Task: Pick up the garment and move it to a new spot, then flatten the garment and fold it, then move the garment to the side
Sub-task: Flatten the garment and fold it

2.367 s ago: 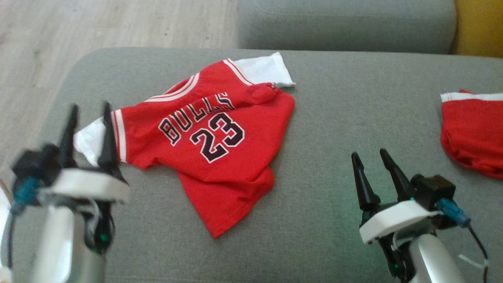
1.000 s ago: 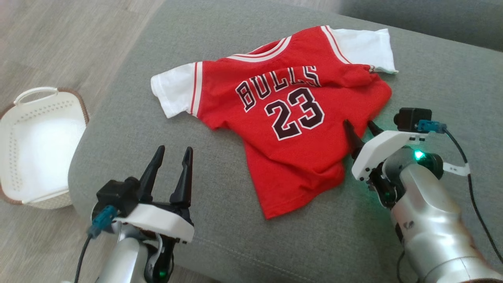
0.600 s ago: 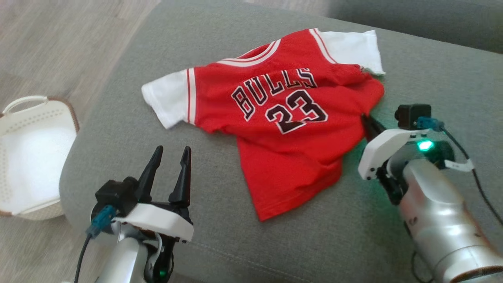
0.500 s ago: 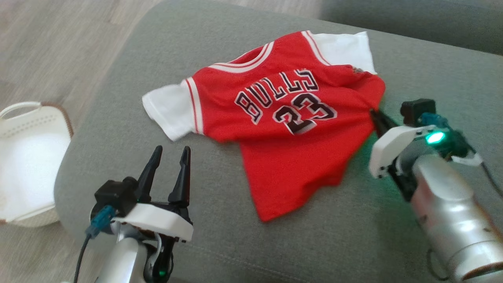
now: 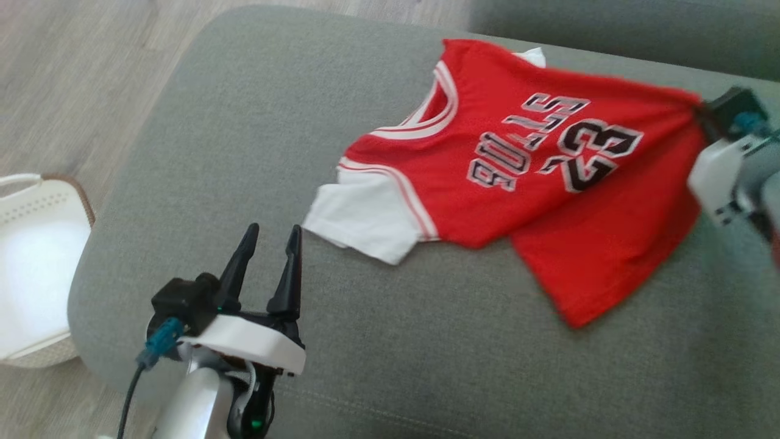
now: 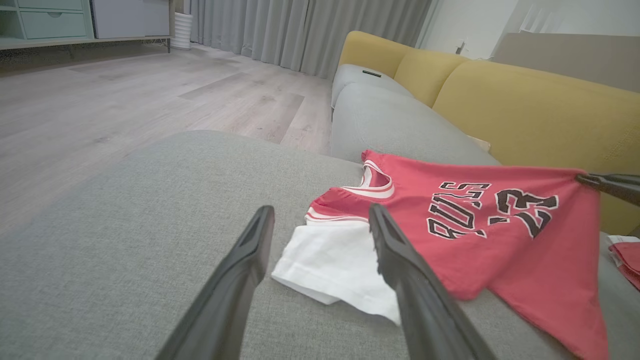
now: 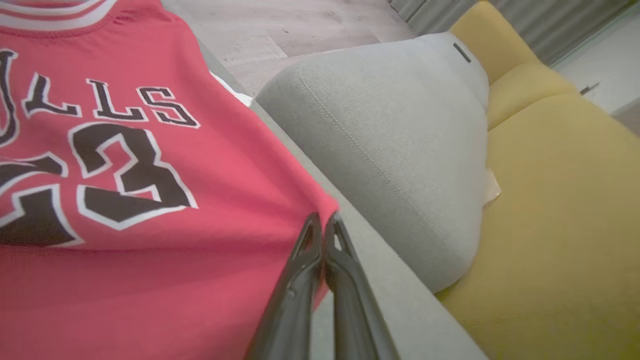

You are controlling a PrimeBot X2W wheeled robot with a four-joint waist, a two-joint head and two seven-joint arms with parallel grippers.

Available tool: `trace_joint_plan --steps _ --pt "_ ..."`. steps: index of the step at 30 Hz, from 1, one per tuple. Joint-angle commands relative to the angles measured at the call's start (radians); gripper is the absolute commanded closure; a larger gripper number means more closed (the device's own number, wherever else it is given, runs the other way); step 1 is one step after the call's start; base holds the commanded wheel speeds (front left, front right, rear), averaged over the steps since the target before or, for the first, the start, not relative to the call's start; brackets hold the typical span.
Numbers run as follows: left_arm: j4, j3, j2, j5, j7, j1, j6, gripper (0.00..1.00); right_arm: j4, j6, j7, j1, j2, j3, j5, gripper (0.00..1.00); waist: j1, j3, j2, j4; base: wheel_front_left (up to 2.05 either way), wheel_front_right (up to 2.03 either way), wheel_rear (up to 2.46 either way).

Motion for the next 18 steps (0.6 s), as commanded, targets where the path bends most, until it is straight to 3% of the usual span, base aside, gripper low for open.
trace_joint_plan --steps 1,3,4,5,6,13,18 --pt "-0.038 0.022 0.004 -0.007 -0.006 -0.046 0.005 0.00 -0.022 0.007 -0.002 -0.058 -0.047 0.047 -0.013 1.00 0.0000 0.015 0.0000 0.015 0.00 0.00 0.00" --pt "-0.037 0.020 0.004 -0.008 -0.006 -0.049 0.004 0.00 -0.009 0.007 0.005 -0.091 -0.072 0.076 -0.007 1.00 0.0000 0.026 0.0000 0.024 0.00 0.00 0.00" --pt "-0.035 0.020 0.004 -0.008 -0.006 -0.051 0.003 0.00 -0.004 0.007 0.008 -0.105 -0.076 0.086 -0.003 0.89 0.0000 0.030 0.0000 0.028 0.00 0.00 0.00" --pt "-0.034 0.021 0.004 -0.008 -0.006 -0.052 0.003 0.00 0.001 0.007 0.009 -0.117 -0.078 0.093 0.001 0.16 0.0000 0.033 0.0000 0.032 0.00 0.00 0.00" --pt "-0.033 0.023 0.004 -0.008 -0.006 -0.053 0.002 0.00 0.008 0.007 0.008 -0.128 -0.079 0.096 0.007 0.00 0.0000 0.035 0.0000 0.034 0.00 0.00 0.00" --pt "-0.022 0.054 0.004 0.013 -0.006 -0.049 0.000 0.00 0.035 0.007 -0.063 -0.113 -0.010 0.061 0.058 0.00 0.0000 0.003 0.0000 0.009 0.00 0.00 0.00" --pt "-0.028 0.087 0.004 0.028 -0.006 -0.039 -0.003 0.00 0.025 0.007 -0.137 -0.067 0.058 -0.029 0.138 0.00 0.0000 -0.039 0.0000 -0.035 0.00 0.00 0.00"
